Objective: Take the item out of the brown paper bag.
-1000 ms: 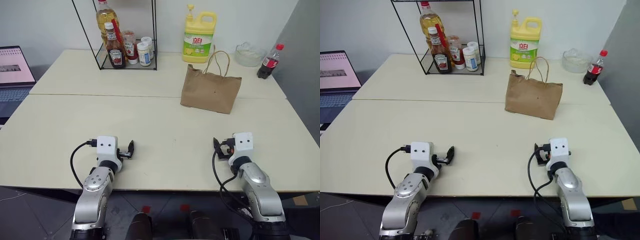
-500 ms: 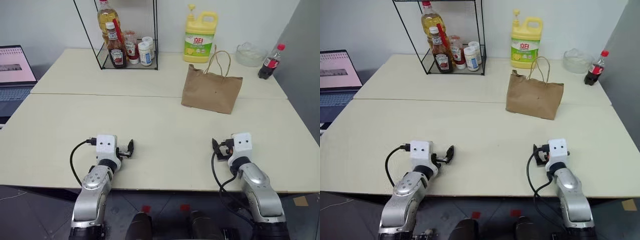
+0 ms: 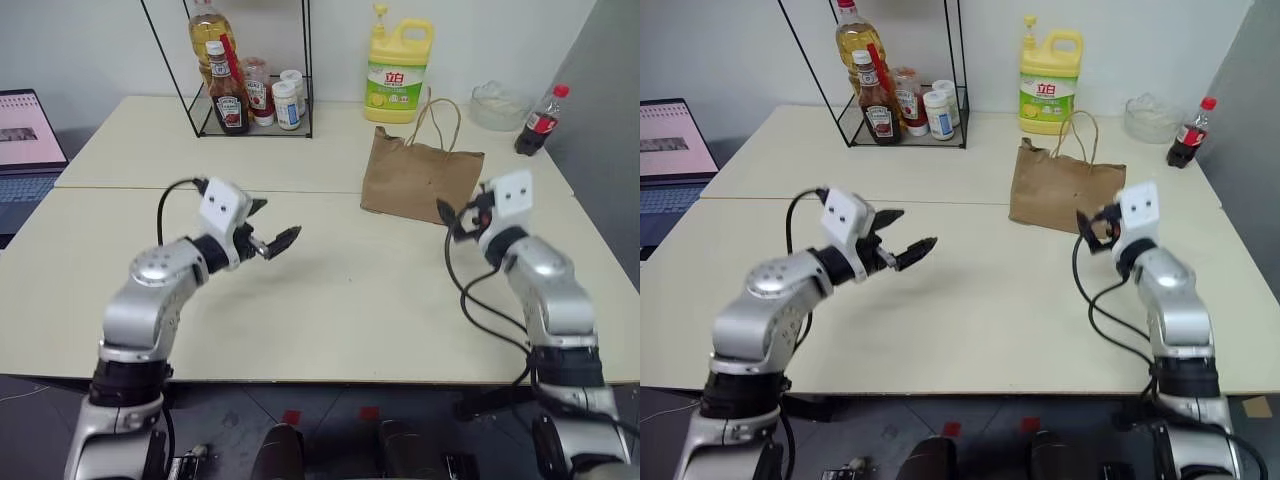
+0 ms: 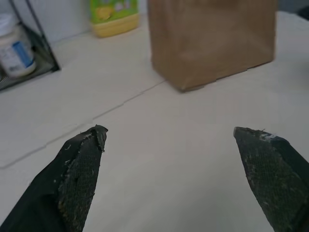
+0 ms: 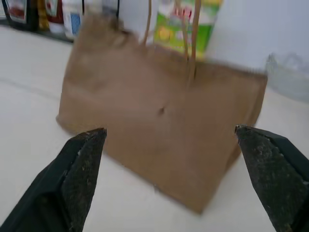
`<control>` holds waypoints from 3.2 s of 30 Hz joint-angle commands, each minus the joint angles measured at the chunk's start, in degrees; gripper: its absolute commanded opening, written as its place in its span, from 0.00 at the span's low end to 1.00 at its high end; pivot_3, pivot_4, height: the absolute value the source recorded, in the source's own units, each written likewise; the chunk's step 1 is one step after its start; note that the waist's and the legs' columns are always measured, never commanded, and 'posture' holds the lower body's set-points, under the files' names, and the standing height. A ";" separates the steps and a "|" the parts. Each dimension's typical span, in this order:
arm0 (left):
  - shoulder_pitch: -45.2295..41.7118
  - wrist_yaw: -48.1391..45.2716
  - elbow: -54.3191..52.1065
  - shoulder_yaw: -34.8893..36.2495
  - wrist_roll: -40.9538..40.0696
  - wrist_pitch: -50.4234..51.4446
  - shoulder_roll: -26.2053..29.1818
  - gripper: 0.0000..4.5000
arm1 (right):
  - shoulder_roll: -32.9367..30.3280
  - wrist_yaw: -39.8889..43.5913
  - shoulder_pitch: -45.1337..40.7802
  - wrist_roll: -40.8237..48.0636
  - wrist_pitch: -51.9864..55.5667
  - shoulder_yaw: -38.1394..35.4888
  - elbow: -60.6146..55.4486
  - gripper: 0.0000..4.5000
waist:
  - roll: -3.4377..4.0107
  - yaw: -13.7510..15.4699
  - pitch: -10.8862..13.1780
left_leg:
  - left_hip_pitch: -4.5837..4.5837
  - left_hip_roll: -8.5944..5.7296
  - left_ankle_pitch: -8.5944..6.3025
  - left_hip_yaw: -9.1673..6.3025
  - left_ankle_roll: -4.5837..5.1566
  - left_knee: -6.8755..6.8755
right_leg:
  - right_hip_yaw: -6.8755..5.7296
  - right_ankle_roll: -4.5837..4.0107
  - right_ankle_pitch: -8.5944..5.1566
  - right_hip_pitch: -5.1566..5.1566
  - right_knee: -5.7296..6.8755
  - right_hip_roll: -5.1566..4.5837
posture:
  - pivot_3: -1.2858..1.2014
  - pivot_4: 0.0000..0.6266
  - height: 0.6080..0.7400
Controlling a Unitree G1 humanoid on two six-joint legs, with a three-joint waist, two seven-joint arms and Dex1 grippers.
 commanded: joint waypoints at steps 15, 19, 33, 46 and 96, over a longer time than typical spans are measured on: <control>-7.68 -6.14 -0.17 2.42 -7.27 5.75 3.96 0.99 | 3.65 4.65 -38.24 -1.60 -14.38 -0.21 54.08 1.00 | 0.10 -1.15 0.23 | -0.34 0.00 0.01 0.04 -0.01 0.00 | 0.02 -0.03 0.01 -0.40 0.08 -0.03 | 0.52 0.24 1.00; -6.61 -4.78 -2.29 3.75 -8.41 7.25 4.27 0.99 | 4.27 4.98 -42.56 -2.47 -17.77 -0.25 62.00 1.00 | 0.10 -1.12 0.25 | -0.39 0.00 0.04 0.03 -0.06 -0.01 | 0.01 -0.04 0.01 -0.46 0.15 -0.04 | 0.52 0.24 1.00; -3.94 -1.02 -5.69 5.08 -9.22 8.05 4.25 0.99 | 6.00 1.75 -48.45 -4.12 -21.52 -1.59 71.08 1.00 | 0.11 -1.43 0.26 | -0.40 -0.03 0.13 0.08 -0.21 0.02 | 0.03 -0.05 0.00 -0.59 0.48 -0.08 | 0.52 0.24 1.00; -4.46 0.16 -4.61 4.89 -9.17 7.34 4.24 1.00 | 6.02 0.57 -49.74 -4.20 -22.52 -2.53 71.43 0.08 | 0.11 -1.53 0.26 | -0.40 -0.03 0.14 0.09 -0.23 0.02 | 0.03 -0.06 0.00 -0.62 0.56 -0.08 | 0.52 0.24 1.00; 27.62 21.04 -31.94 21.27 -29.87 18.48 -0.23 1.00 | 26.17 23.98 -58.32 4.89 -21.83 -5.69 64.32 0.01 | 0.12 -2.57 0.30 | -0.42 -0.01 0.05 0.04 -0.09 0.03 | -0.05 -0.13 -0.04 -0.75 0.85 -0.09 | 0.52 0.24 1.00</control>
